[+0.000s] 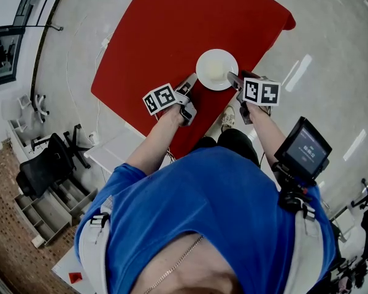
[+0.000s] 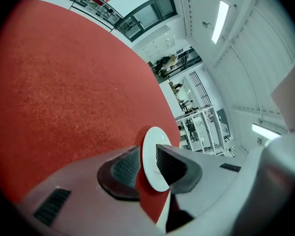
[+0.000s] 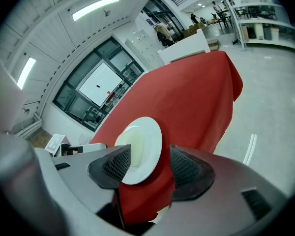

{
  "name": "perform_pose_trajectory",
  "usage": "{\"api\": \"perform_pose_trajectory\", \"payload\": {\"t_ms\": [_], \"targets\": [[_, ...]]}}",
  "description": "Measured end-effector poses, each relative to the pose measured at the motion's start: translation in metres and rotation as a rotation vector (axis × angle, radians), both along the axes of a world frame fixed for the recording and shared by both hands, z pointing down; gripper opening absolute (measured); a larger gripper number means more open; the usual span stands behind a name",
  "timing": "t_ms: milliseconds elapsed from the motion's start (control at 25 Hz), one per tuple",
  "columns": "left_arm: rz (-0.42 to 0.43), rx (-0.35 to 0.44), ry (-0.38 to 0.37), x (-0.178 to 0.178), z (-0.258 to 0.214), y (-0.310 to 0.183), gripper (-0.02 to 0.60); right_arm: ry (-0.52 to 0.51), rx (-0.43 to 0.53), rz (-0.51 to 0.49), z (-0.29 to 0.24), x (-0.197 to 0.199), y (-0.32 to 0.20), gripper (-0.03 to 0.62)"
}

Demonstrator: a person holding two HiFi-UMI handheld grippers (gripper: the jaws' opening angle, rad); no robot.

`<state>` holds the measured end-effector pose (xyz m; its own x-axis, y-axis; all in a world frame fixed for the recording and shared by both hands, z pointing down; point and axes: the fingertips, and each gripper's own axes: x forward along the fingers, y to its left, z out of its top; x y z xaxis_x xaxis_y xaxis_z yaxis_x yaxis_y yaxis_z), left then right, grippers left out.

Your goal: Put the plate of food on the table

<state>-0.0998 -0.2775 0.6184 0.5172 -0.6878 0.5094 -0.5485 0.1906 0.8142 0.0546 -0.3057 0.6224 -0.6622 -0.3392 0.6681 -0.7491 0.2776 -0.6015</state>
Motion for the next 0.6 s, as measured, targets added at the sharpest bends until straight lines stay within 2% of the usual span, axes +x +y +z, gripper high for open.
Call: {"api": "perform_pose_trajectory", "payload": {"t_ms": [600], "targets": [[-0.004, 0.102, 0.044, -0.002, -0.025, -0.024, 0.089, -0.041, 0.069, 0.053, -0.016, -0.001, -0.019, 0.221]]}}
